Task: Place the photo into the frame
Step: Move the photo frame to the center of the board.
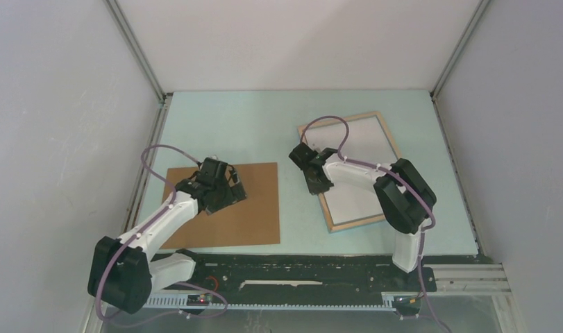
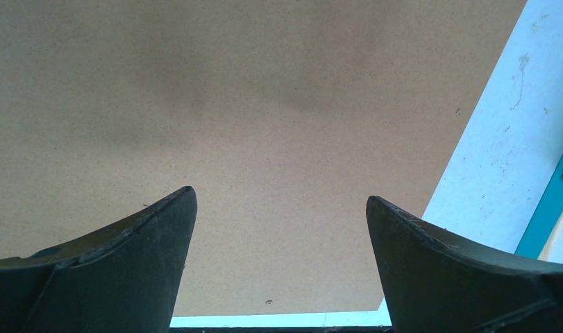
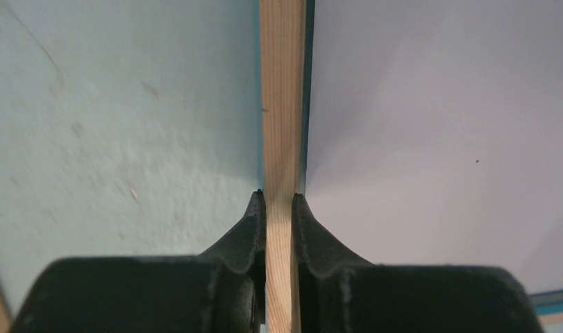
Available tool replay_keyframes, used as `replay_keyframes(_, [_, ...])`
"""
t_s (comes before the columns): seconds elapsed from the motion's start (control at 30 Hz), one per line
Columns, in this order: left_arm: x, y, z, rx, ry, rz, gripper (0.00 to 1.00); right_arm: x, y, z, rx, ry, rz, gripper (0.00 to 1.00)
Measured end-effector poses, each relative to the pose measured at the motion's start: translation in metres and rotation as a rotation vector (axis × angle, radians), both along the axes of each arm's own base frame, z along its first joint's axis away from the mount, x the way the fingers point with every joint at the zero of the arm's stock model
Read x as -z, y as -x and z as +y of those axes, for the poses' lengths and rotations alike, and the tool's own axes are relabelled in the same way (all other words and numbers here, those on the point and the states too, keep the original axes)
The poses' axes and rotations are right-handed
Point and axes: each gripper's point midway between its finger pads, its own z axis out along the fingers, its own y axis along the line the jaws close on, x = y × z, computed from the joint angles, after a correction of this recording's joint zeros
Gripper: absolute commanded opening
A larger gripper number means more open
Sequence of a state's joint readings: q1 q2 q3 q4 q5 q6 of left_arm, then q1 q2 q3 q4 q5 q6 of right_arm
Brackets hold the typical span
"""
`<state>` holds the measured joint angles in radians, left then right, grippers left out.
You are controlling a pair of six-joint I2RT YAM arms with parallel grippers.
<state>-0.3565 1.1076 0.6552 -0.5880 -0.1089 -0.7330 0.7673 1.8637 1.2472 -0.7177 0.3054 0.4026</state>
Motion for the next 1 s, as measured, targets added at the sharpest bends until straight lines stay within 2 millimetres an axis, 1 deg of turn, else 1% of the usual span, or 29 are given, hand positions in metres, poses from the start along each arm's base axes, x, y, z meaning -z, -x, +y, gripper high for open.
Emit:
replay_keyframes(0.03, [0.001, -0.001, -0.001, 0.013, -0.001, 0.007, 1.00, -0.001, -0.010, 0.004, 0.008, -0.014, -0.015, 0.16])
replay_keyframes(0.1, [0.002, -0.001, -0.003, 0.029, -0.001, 0.018, 1.00, -0.002, -0.030, 0.013, 0.022, -0.041, -0.046, 0.43])
replay_keyframes(0.13, [0.003, -0.001, -0.004, 0.037, 0.002, 0.022, 1.00, -0.002, -0.039, 0.017, 0.027, -0.049, -0.057, 0.52])
replay_keyframes(0.17, [0.003, -0.001, -0.005, 0.041, 0.005, 0.025, 1.00, -0.004, -0.047, 0.021, 0.023, -0.054, -0.065, 0.61])
replay_keyframes(0.2, [0.003, 0.000, -0.006, 0.043, 0.009, 0.028, 1.00, -0.008, -0.056, 0.027, 0.017, -0.062, -0.080, 0.66])
replay_keyframes(0.23, [0.003, -0.001, -0.007, 0.042, 0.018, 0.026, 1.00, -0.013, -0.063, 0.032, 0.013, -0.074, -0.097, 0.70])
replay_keyframes(0.27, [0.002, -0.003, -0.007, 0.037, 0.030, 0.022, 1.00, -0.019, -0.068, 0.036, 0.008, -0.087, -0.111, 0.72])
replay_keyframes(0.3, [0.001, -0.006, -0.007, 0.027, 0.047, 0.016, 1.00, -0.026, -0.071, 0.042, -0.003, -0.105, -0.125, 0.73])
replay_keyframes(0.37, [0.001, -0.012, -0.007, -0.003, 0.092, 0.007, 1.00, -0.038, -0.066, 0.059, -0.032, -0.181, -0.123, 0.73])
replay_keyframes(0.4, [0.003, -0.013, -0.007, -0.019, 0.108, 0.007, 1.00, -0.043, -0.060, 0.070, -0.046, -0.242, -0.107, 0.72])
replay_keyframes(0.43, [0.007, -0.014, -0.006, -0.039, 0.124, 0.013, 1.00, -0.049, -0.051, 0.086, -0.058, -0.337, -0.079, 0.71])
replay_keyframes(0.47, [0.013, -0.012, -0.006, -0.055, 0.137, 0.026, 1.00, -0.051, -0.044, 0.097, -0.060, -0.409, -0.055, 0.68])
replay_keyframes(0.5, [0.020, -0.009, -0.006, -0.070, 0.146, 0.040, 1.00, -0.054, -0.035, 0.112, -0.062, -0.507, -0.016, 0.64])
replay_keyframes(0.53, [0.026, -0.006, -0.006, -0.082, 0.152, 0.054, 1.00, -0.054, -0.028, 0.123, -0.060, -0.579, 0.021, 0.61])
replay_keyframes(0.57, [0.033, -0.002, -0.005, -0.094, 0.154, 0.067, 1.00, -0.052, -0.020, 0.137, -0.053, -0.664, 0.070, 0.61])
replay_keyframes(0.63, [0.031, -0.009, -0.006, -0.118, 0.177, 0.043, 0.99, -0.042, -0.011, 0.152, -0.027, -0.763, 0.146, 0.60])
replay_keyframes(0.7, [0.032, -0.012, -0.008, -0.136, 0.193, 0.039, 0.99, -0.030, -0.005, 0.158, 0.005, -0.820, 0.210, 0.60])
replay_keyframes(0.77, [0.031, -0.015, -0.010, -0.153, 0.222, 0.018, 0.99, -0.021, -0.003, 0.160, 0.037, -0.858, 0.253, 0.60])
replay_keyframes(0.87, [0.029, -0.016, -0.010, -0.175, 0.258, -0.021, 0.99, -0.012, -0.005, 0.153, 0.081, -0.894, 0.279, 0.60])
replay_keyframes(0.97, [0.029, -0.016, -0.010, -0.187, 0.278, -0.038, 0.98, -0.008, -0.009, 0.147, 0.112, -0.924, 0.286, 0.59])
replay_keyframes(1.0, [0.029, -0.017, -0.011, -0.185, 0.285, -0.043, 0.98, -0.008, -0.010, 0.147, 0.118, -0.937, 0.289, 0.58])
